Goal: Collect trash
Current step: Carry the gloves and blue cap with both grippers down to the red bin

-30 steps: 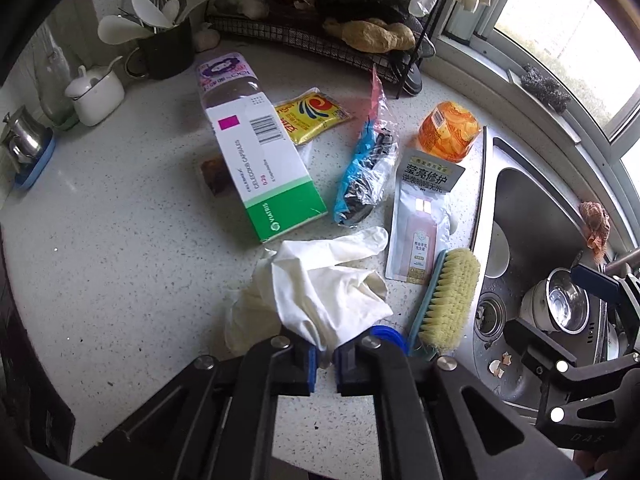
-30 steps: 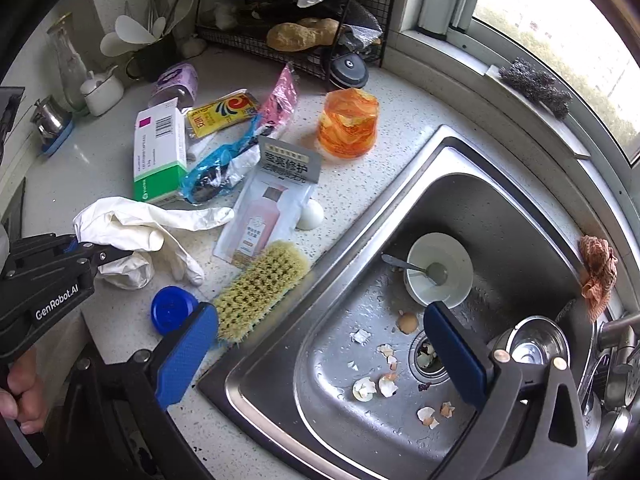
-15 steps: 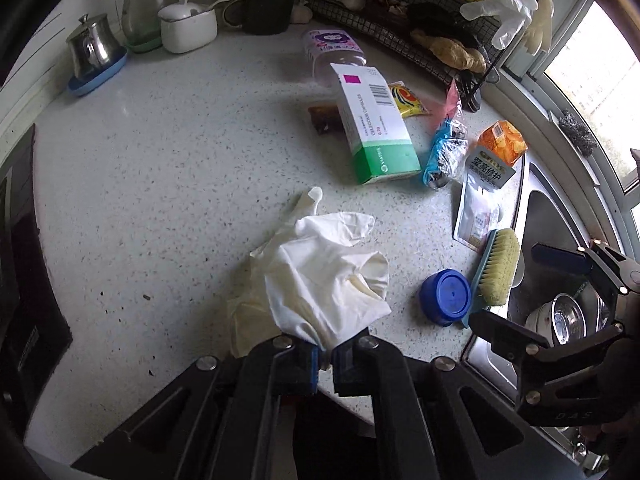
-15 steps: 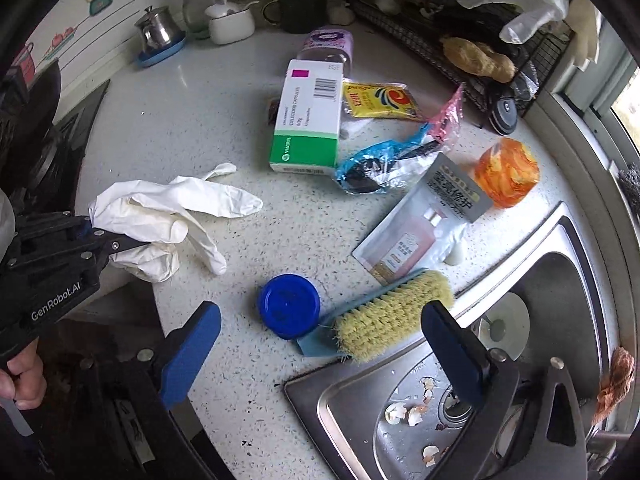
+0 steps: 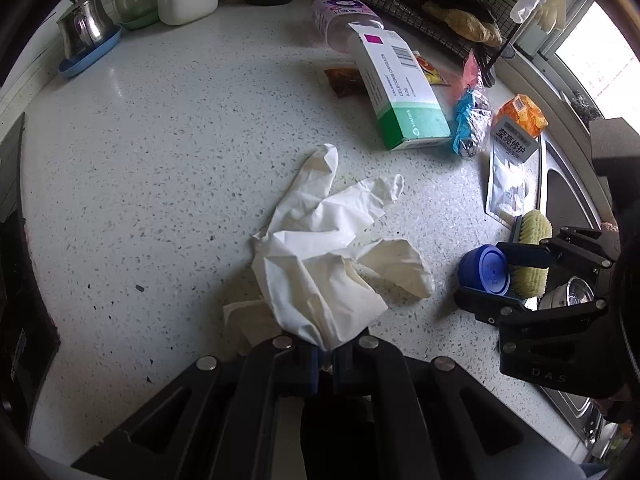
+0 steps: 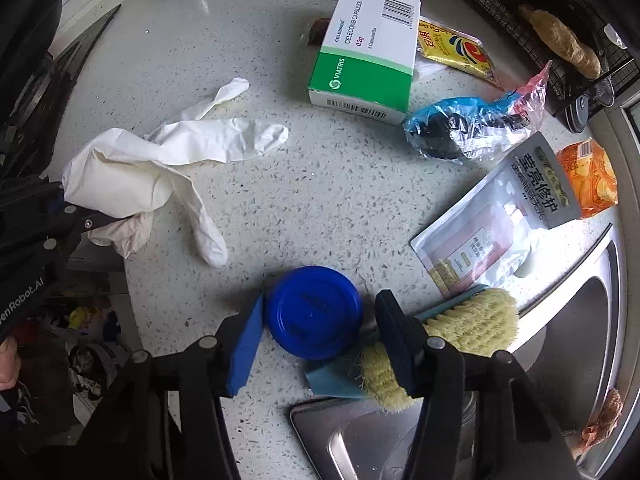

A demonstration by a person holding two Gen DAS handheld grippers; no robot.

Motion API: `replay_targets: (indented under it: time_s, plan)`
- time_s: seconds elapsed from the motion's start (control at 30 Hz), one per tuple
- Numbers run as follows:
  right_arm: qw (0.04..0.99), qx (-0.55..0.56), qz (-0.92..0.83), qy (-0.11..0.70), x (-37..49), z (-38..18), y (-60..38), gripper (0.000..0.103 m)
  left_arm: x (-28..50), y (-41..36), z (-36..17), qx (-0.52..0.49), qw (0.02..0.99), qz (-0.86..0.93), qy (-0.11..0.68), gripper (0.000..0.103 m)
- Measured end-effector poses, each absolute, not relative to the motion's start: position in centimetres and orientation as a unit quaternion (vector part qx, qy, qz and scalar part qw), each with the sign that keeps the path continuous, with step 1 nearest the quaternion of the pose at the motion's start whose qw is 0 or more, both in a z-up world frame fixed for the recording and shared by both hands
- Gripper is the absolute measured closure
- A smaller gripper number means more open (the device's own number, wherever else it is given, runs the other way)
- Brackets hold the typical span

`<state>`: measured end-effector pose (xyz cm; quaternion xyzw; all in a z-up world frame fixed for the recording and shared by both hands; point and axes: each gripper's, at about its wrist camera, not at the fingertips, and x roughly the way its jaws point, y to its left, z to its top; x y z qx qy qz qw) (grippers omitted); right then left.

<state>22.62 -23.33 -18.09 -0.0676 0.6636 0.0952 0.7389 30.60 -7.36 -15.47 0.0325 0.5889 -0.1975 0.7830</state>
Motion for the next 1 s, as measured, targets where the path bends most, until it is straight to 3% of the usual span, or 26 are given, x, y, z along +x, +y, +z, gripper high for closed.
replay_targets:
  time_s: [0.1,0.7,1.0]
  plan:
    - [0.746,-0.069,0.098,0.655,22.0,-18.1,-23.0,0.060,30.4,-7.3,-15.3,0.029,0.785,-0.200,0.586,0.100]
    - [0.801,-0.033,0.180,0.570,15.8,-9.5,-22.4,0.060,21.3,-5.3,-6.3,-0.002,0.838,-0.147,0.525,0.100]
    - [0.791,-0.029,0.224,0.568,11.0,-8.7,-19.8,0.060,15.0,-3.2,-5.7,-0.019,0.842,-0.098,0.531,0.100]
